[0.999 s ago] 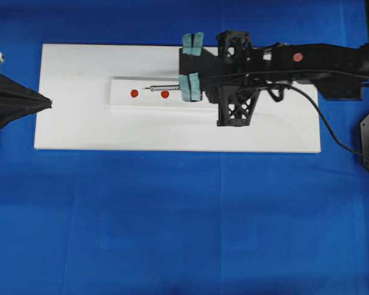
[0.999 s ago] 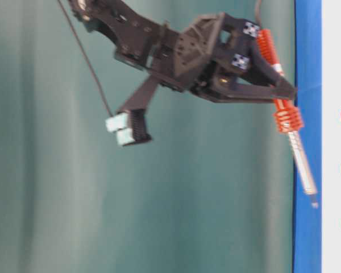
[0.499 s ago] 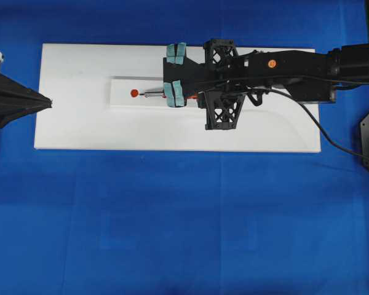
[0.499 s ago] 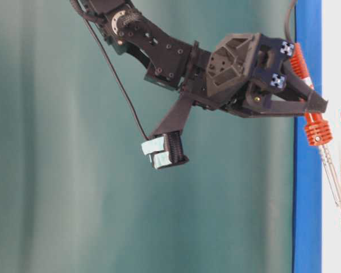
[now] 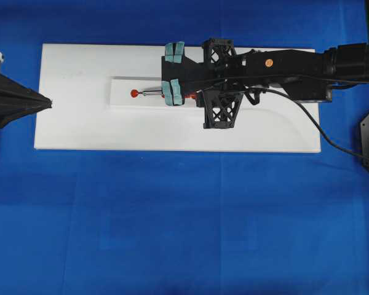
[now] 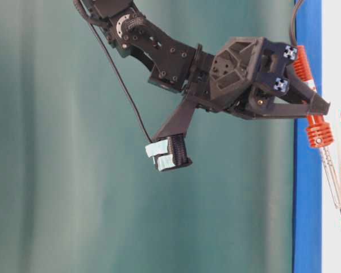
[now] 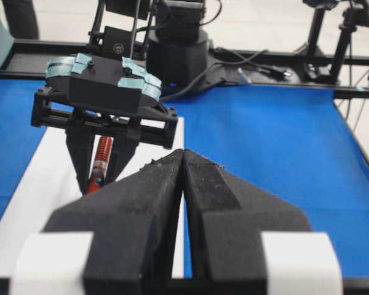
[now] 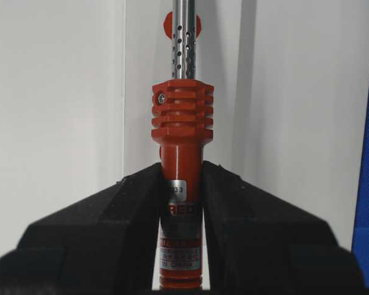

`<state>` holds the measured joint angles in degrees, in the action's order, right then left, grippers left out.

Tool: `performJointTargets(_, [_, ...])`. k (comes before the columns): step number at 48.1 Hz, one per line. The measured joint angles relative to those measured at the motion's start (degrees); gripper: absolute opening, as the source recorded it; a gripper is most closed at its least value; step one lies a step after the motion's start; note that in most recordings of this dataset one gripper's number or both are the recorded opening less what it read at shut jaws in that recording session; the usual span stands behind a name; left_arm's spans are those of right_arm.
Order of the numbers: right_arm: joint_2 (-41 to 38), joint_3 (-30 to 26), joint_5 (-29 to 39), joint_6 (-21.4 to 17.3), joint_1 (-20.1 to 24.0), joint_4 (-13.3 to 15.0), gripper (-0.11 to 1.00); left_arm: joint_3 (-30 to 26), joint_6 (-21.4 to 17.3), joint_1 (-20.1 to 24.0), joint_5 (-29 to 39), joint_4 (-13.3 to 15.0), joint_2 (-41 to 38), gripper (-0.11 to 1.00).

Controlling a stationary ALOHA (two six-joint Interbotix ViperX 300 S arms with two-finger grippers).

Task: Touch the tip of the soldering iron to the mark.
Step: 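Hold the iron tip against the middle red dot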

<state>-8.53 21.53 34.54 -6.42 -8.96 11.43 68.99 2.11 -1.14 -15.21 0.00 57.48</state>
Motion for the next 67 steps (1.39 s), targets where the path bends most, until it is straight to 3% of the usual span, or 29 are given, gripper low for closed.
performJointTargets(67, [-0.8,-2.6,3.5,0.1,0.0,0.1,0.06,0.0,0.0,0.1,-0.1,0.0,0.0,0.0])
